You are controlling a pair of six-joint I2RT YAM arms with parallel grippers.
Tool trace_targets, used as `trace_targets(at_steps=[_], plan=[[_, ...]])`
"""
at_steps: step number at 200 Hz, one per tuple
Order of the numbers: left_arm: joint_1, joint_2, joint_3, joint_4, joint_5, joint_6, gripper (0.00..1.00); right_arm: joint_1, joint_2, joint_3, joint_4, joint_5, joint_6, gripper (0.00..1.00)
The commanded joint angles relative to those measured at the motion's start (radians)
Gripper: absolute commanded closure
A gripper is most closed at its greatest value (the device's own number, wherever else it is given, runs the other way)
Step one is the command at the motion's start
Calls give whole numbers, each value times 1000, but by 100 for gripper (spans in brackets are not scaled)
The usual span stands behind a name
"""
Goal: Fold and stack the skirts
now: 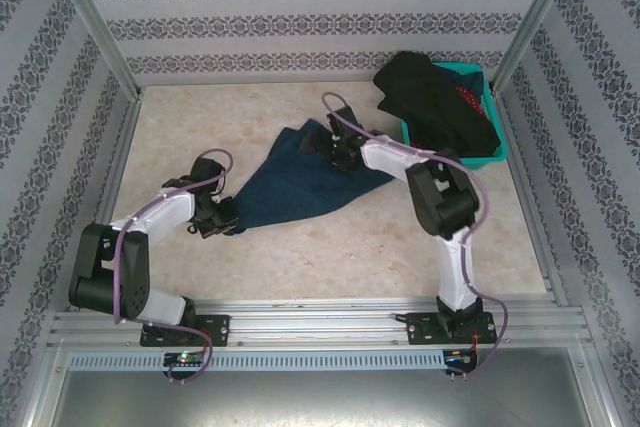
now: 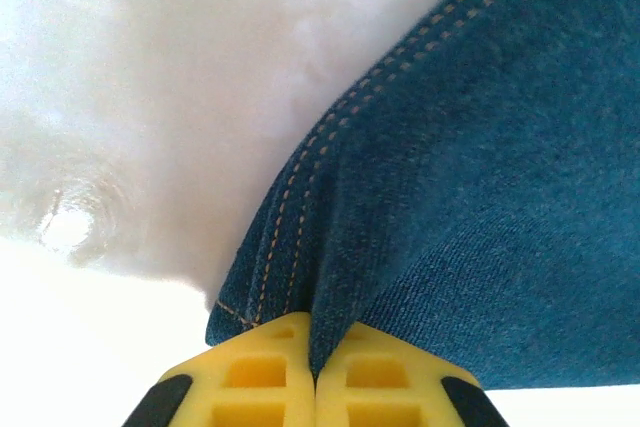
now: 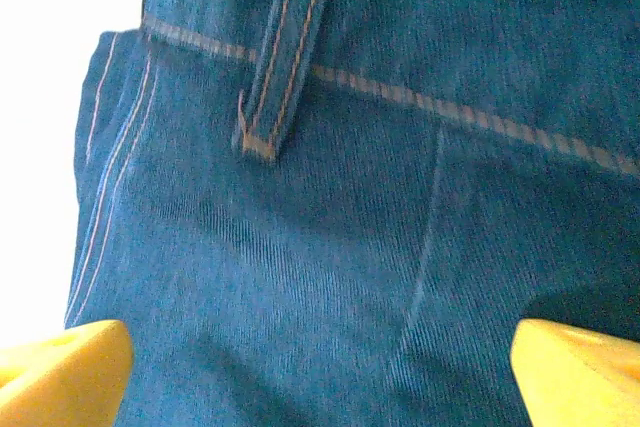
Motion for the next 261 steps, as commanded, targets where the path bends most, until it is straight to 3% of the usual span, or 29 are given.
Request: trace_targets(at_steps=[1,30,54,76,114,154,203,226,261], plan=[[-99,-7,48,-36,-64,64,100,-5,-157,-212,-13,47,98,3],[-262,28,90,-32,-145,118,100,-19,-322,-356,-10,77,68,4],[-276,92,141,-74,-210,134,100,-51,-315,-249,-72,23,-141,5],[-276,106,155,-68,-216,141,100,-66,-225,-70,-165,10,-249,6],[-320,18,87,54,-196,207,100,-59,-17,189,-185,73,-238,12],[-321,55,115,28,-230,240,100,-60,262,600,-370,146,-370,12],[-320,72,105,51,-210,217,100,-59,511,980,-568,61,-474,14],[-320,71,100,51,-220,208,100,-56,563,1033,-577,21,-469,24],[-319,72,110,40,-243,214,100,-57,585,1075,-555,-4,-499,69]])
